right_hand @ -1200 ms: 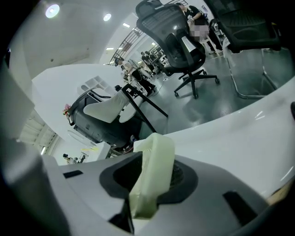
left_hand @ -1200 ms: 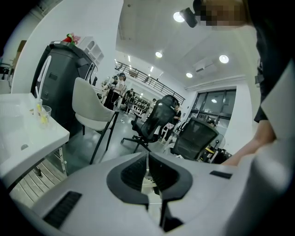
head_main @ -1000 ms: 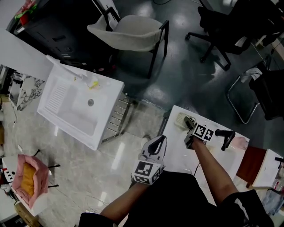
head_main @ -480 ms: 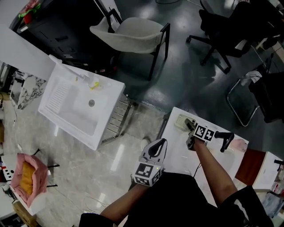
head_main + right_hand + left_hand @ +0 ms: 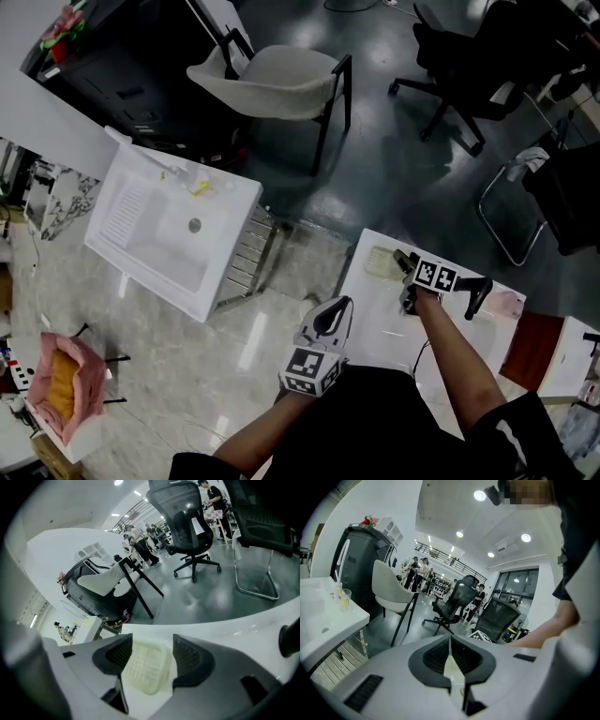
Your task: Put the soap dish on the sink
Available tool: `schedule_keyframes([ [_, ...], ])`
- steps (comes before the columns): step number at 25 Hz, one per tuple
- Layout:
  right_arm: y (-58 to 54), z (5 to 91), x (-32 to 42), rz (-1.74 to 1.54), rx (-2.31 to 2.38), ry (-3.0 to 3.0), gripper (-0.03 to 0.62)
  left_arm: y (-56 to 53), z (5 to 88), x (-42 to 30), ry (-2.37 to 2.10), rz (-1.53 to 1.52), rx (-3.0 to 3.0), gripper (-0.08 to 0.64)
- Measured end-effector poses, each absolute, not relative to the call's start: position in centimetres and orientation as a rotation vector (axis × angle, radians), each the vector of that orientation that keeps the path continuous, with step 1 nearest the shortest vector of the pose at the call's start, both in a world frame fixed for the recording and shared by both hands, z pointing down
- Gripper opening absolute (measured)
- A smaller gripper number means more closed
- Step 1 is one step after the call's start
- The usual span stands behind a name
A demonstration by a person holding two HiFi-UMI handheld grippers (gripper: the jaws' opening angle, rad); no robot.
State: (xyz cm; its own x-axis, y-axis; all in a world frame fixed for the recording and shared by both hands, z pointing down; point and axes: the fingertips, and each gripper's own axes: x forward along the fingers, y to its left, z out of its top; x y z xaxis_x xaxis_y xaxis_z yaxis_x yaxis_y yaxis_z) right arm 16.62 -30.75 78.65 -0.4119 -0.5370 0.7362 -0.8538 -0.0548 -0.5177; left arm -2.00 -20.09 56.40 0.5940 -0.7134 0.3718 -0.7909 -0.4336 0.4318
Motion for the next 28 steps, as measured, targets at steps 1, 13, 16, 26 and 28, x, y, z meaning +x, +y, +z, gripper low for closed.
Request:
schedule_keyframes([
  [1,-30.7,78.6,16.8,1.457,1.490,-1.918,0.252,-20.0,56.3,-1.9,-1.187,0.178,2.254,0.020],
  [13,-29.6,76.3,17.4,1.443,1.476,-1.988,0.253,-18.5,55.2,-0.4,-1.186,0.179,2.288,0.020],
  [16,-28.7,75.5,17.4,1.434,1.456,-2.024,0.253,-18.3,55.0,-0.3,-1.199,0.174,2.294,0.020],
  [26,-26.6,71.3,17.5,1.359,1.407,-2.156,0.253,-17.2,53.8,0.3,-1.265,0.157,2.299,0.020],
  [28,-26.5,70.0,17.7,1.352,1.412,-2.190,0.252,-16.7,53.6,0.8,-1.263,0.164,2.305,0.020],
])
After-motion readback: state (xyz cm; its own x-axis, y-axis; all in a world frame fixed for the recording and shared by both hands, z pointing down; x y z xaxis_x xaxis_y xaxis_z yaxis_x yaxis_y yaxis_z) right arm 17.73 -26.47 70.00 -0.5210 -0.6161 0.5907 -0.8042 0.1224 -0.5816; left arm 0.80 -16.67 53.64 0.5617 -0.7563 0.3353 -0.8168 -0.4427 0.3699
